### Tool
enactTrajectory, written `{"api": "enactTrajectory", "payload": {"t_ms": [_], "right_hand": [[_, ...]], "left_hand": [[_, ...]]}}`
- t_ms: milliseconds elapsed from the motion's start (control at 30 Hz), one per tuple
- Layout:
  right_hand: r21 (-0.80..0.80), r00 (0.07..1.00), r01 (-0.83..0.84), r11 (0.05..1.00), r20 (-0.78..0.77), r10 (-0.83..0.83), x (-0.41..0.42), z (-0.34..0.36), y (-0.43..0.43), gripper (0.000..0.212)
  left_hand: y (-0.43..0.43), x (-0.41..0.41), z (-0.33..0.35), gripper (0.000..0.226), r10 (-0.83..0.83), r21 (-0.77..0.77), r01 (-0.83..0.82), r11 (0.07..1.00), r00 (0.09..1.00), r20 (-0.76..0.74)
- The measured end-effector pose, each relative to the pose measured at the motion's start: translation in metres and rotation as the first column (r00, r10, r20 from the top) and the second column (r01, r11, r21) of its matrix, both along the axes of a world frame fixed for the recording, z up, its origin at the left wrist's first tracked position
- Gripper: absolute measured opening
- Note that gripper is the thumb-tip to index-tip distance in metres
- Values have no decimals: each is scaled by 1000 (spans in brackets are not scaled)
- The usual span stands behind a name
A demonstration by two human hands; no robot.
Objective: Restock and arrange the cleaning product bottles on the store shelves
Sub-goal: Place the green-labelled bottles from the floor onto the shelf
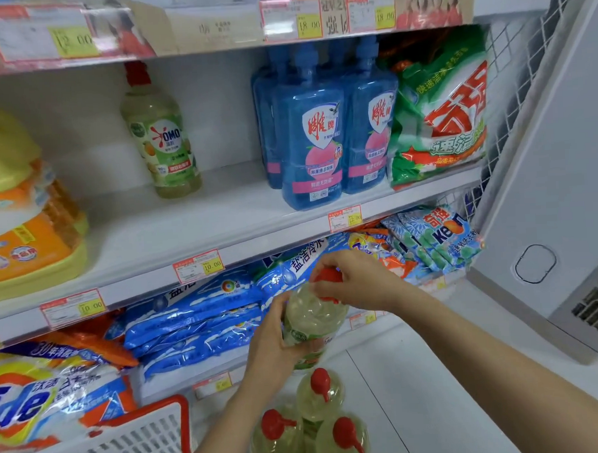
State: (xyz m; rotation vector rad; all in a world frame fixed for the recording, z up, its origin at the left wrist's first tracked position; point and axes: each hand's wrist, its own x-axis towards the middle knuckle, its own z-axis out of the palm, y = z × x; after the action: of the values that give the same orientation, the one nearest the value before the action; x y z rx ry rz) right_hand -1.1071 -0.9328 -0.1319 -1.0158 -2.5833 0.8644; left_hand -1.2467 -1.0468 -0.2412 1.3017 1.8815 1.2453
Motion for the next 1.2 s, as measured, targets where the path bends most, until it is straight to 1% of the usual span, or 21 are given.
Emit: {"api": "enactTrajectory", "payload": {"t_ms": [67, 167, 267, 333, 400, 467, 567, 633, 733, 833, 933, 1033, 1133, 1200], "right_hand": [[19, 1000, 30, 999, 3, -30, 2, -12, 1, 11], [46, 999, 53, 998, 0, -53, 8, -27, 7, 11], [76, 996, 82, 994, 30, -84, 20, -34, 14, 12], [82, 993, 102, 991, 51, -107, 29, -39, 19, 14], [84, 991, 103, 991, 81, -110, 36, -48, 24, 17], [98, 985, 101, 990, 127, -113, 42, -64, 28, 18], [77, 971, 128, 989, 191, -141, 51, -99, 32, 18], [49, 958, 140, 989, 244, -148, 56, -123, 31, 19], [3, 942, 147, 989, 304, -141, 61, -155, 29, 22], [-29, 931, 146, 989, 342, -127, 60, -177, 26, 24], [-37, 934, 136, 990, 337, -116, 55, -186, 24, 25], [-65, 928, 113, 992, 363, -82, 53, -188, 26, 26], [-149, 908, 120, 981, 417, -48, 55, -186, 28, 27], [-169, 879, 110, 979, 476, -17, 54, -176, 28, 38]], "left_hand": [[4, 2, -11, 76, 8, -9, -9, 1000, 998, -68], [15, 7, -18, 78, 2, -32, -6, 999, 992, -123], [29, 14, -17, 75, -68, -119, 52, 992, 988, -138], [37, 19, -21, 78, -109, -164, 84, 983, 982, -153], [41, 27, -27, 83, -157, -250, 110, 962, 971, -178], [41, 36, -36, 83, -211, -329, 133, 935, 954, -215], [37, 41, -50, 77, -292, -403, 174, 899, 922, -253], [32, 42, -58, 68, -343, -475, 175, 863, 893, -293], [23, 42, -69, 52, -380, -554, 159, 817, 871, -312], [19, 40, -76, 41, -402, -573, 164, 803, 859, -317], [18, 38, -79, 39, -402, -557, 165, 814, 853, -334], [15, 36, -80, 43, -420, -547, 183, 817, 839, -346], [12, 32, -72, 51, -416, -534, 199, 822, 850, -324], [10, 24, -59, 50, -374, -481, 173, 859, 855, -359]]}}
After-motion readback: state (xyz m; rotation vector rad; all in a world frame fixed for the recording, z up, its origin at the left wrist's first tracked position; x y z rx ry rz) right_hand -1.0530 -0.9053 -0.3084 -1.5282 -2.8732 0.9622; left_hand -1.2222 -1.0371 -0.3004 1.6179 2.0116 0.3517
